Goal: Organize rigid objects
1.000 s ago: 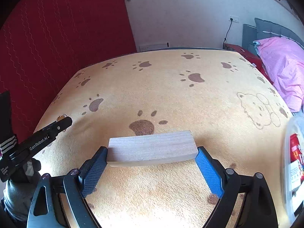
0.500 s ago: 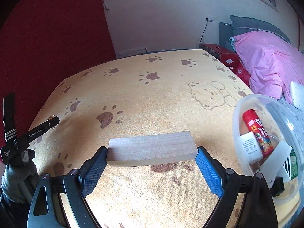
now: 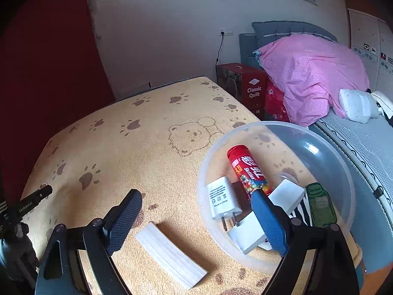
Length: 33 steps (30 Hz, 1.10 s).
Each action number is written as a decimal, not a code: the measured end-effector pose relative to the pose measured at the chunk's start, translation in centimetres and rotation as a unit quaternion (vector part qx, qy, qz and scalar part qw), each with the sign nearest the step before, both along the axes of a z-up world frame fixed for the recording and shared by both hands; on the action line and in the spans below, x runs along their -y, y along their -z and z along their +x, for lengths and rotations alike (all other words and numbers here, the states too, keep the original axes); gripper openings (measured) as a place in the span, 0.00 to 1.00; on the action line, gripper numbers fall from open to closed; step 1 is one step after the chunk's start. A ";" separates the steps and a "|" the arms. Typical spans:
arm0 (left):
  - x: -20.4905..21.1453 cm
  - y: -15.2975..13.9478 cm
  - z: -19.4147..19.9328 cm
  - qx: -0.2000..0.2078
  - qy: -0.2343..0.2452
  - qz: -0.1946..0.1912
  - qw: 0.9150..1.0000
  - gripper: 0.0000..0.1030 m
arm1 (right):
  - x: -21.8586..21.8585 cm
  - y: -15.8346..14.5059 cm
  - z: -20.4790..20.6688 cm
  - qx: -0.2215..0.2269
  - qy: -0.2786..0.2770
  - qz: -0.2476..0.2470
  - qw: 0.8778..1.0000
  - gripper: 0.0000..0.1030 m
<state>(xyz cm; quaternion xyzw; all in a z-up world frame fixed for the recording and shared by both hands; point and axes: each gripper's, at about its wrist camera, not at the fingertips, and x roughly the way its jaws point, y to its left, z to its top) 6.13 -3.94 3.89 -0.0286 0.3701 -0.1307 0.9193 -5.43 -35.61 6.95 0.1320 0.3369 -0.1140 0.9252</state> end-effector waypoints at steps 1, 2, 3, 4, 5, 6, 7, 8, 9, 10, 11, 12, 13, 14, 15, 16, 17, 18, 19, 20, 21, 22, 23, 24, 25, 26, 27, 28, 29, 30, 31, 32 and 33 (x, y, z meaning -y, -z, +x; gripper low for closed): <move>0.3 -0.1 -0.2 0.001 0.002 0.001 1.000 0.36 | 0.2 0.0 -0.3 0.000 -0.001 0.002 1.000 0.90; 0.6 -0.2 -0.3 0.001 0.004 0.001 1.000 0.36 | 0.3 0.1 -0.6 0.000 -0.005 0.005 1.000 0.90; 0.9 -0.4 -0.5 0.002 0.006 0.002 1.000 0.36 | 0.3 0.2 -0.9 -0.002 -0.011 0.007 1.000 0.90; 1.2 -0.5 -0.6 0.002 0.009 0.002 1.000 0.36 | 0.1 0.4 -1.2 -0.005 -0.016 0.007 1.000 0.90; 1.6 -0.6 -0.7 0.002 0.011 0.003 1.000 0.36 | 0.0 0.6 -1.6 -0.008 -0.021 0.012 1.000 0.90; 2.0 -0.6 -0.8 0.003 0.014 0.005 1.000 0.36 | -0.2 0.8 -2.0 -0.012 -0.027 0.021 0.999 0.90; 2.3 -0.7 -1.0 0.003 0.018 0.006 1.000 0.36 | -0.4 1.0 -2.6 -0.015 -0.033 0.032 0.999 0.90; 2.7 -0.8 -1.1 0.004 0.022 0.007 1.000 0.36 | -0.9 1.3 -3.1 -0.020 -0.040 0.042 0.998 0.90; 3.1 -0.8 -1.3 0.005 0.027 0.008 1.000 0.36 | -1.4 1.4 -3.6 -0.023 -0.047 0.050 0.997 0.90; 3.5 -0.9 -1.3 0.005 0.031 0.008 0.999 0.36 | -2.0 1.6 -4.2 -0.024 -0.056 0.057 0.997 0.90; 3.8 -0.9 -1.4 0.005 0.035 0.007 0.999 0.36 | -2.6 1.8 -4.7 -0.028 -0.065 0.062 0.996 0.90; 4.1 -0.9 -1.4 0.005 0.039 0.006 0.999 0.36 | -3.2 2.0 -5.0 -0.032 -0.074 0.065 0.995 0.90; 4.5 -0.9 -1.5 0.005 0.043 0.004 0.999 0.36 | -3.6 2.3 -5.1 -0.037 -0.080 0.068 0.994 0.90; 4.7 -0.9 -1.6 0.005 0.047 0.003 0.999 0.36 | -4.0 2.7 -5.1 -0.043 -0.083 0.072 0.993 0.90; 5.0 -0.8 -1.6 0.004 0.050 0.001 0.999 0.36 | -4.1 3.1 -5.0 -0.051 -0.085 0.079 0.992 0.90; 5.1 -0.8 -1.7 0.004 0.054 0.000 0.999 0.36 | -4.2 3.7 -4.9 -0.059 -0.083 0.086 0.991 0.90; 5.2 -0.8 -1.8 0.005 0.056 0.000 0.998 0.36 | -4.2 4.1 -4.7 -0.064 -0.079 0.095 0.990 0.90; 5.2 -0.8 -1.9 0.005 0.057 -0.002 0.998 0.36 | -4.1 4.5 -4.5 -0.068 -0.077 0.104 0.989 0.90; 5.1 -0.8 -2.0 0.005 0.058 -0.004 0.998 0.36 | -4.1 4.7 -4.3 -0.072 -0.072 0.107 0.989 0.90; 5.0 -0.7 -2.0 0.004 0.057 -0.006 0.998 0.36 | -4.1 4.9 -4.0 -0.074 -0.065 0.105 0.990 0.90; 4.8 -0.7 -2.0 0.004 0.056 -0.009 0.998 0.36 | -4.1 5.0 -3.7 -0.075 -0.060 0.103 0.990 0.90; 4.6 -0.7 -2.0 0.004 0.055 -0.011 0.998 0.36 | -4.1 5.1 -3.5 -0.075 -0.056 0.103 0.990 0.90; 4.4 -0.6 -2.0 0.003 0.054 -0.014 0.998 0.36 | -4.1 5.1 -3.2 -0.074 -0.051 0.102 0.991 0.90; 4.2 -0.5 -1.9 0.003 0.052 -0.016 0.999 0.36 | -4.1 5.1 -2.9 -0.074 -0.047 0.101 0.991 0.90; 4.1 -0.4 -1.8 0.001 0.051 -0.019 0.999 0.36 | -4.2 5.1 -2.6 -0.074 -0.043 0.099 0.991 0.90; 3.9 -0.4 -1.8 0.000 0.050 -0.022 0.999 0.36 | -4.4 5.1 -2.3 -0.074 -0.038 0.095 0.992 0.90; 3.7 -0.3 -1.7 -0.001 0.049 -0.024 0.999 0.36 | -4.5 5.2 -2.0 -0.075 -0.034 0.091 0.992 0.91; 3.6 -0.2 -1.6 -0.002 0.048 -0.026 0.998 0.36 | -4.6 5.2 -1.8 -0.074 -0.031 0.090 0.993 0.91; 3.5 -0.1 -1.6 -0.003 0.048 -0.028 0.998 0.36 | -4.6 5.2 -1.5 -0.074 -0.028 0.087 0.993 0.91; 3.4 0.0 -1.6 -0.004 0.049 -0.030 0.998 0.36 | -4.6 5.1 -1.1 -0.074 -0.027 0.086 0.993 0.91; 3.4 0.0 -1.6 -0.004 0.049 -0.031 0.998 0.36 | -4.6 5.1 -0.8 -0.073 -0.025 0.083 0.994 0.91; 3.4 0.0 -1.6 -0.004 0.050 -0.032 0.998 0.36 | -4.6 5.1 -0.4 -0.075 -0.024 0.079 0.994 0.91; 3.3 0.1 -1.6 -0.004 0.050 -0.033 0.998 0.36 | -4.7 5.2 0.0 -0.079 -0.020 0.074 0.994 0.92</move>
